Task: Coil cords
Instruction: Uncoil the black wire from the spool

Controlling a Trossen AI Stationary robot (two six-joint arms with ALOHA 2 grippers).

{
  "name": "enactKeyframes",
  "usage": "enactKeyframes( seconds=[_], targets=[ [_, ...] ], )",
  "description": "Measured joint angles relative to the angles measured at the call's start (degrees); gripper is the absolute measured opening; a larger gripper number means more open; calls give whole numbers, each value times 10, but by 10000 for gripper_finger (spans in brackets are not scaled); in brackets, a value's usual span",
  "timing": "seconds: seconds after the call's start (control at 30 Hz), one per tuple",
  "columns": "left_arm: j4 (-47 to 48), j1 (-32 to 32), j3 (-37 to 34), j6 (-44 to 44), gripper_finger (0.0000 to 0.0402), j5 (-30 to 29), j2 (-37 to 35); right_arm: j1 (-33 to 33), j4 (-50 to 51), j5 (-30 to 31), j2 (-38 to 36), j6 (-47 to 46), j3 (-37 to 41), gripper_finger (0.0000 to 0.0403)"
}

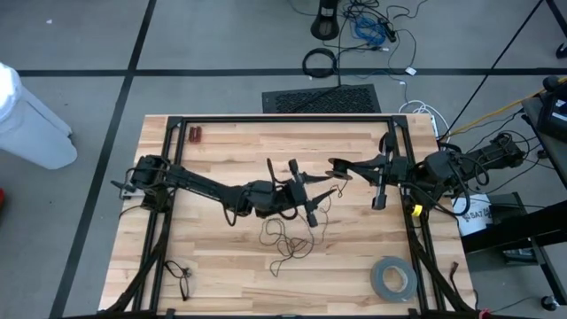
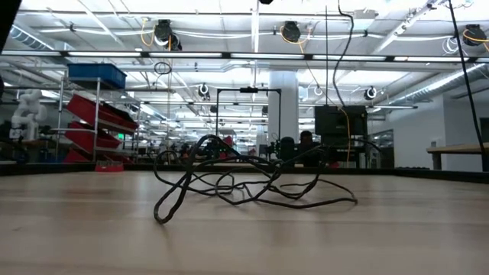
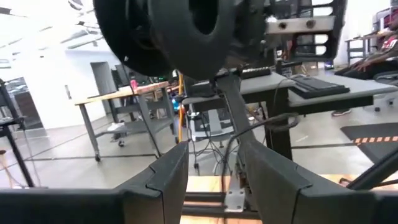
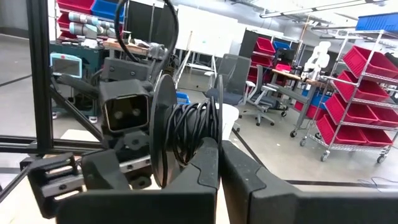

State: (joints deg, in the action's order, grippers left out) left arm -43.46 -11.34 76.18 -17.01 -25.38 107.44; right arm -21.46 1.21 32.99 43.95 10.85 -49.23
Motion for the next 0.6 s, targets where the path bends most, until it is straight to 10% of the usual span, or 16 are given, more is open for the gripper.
enactKeyframes(
  seconds=[0.6],
  targets=[
    [-30, 16, 12, -46, 162, -9, 45, 0, -5, 0, 0, -4, 0, 0]
  ],
)
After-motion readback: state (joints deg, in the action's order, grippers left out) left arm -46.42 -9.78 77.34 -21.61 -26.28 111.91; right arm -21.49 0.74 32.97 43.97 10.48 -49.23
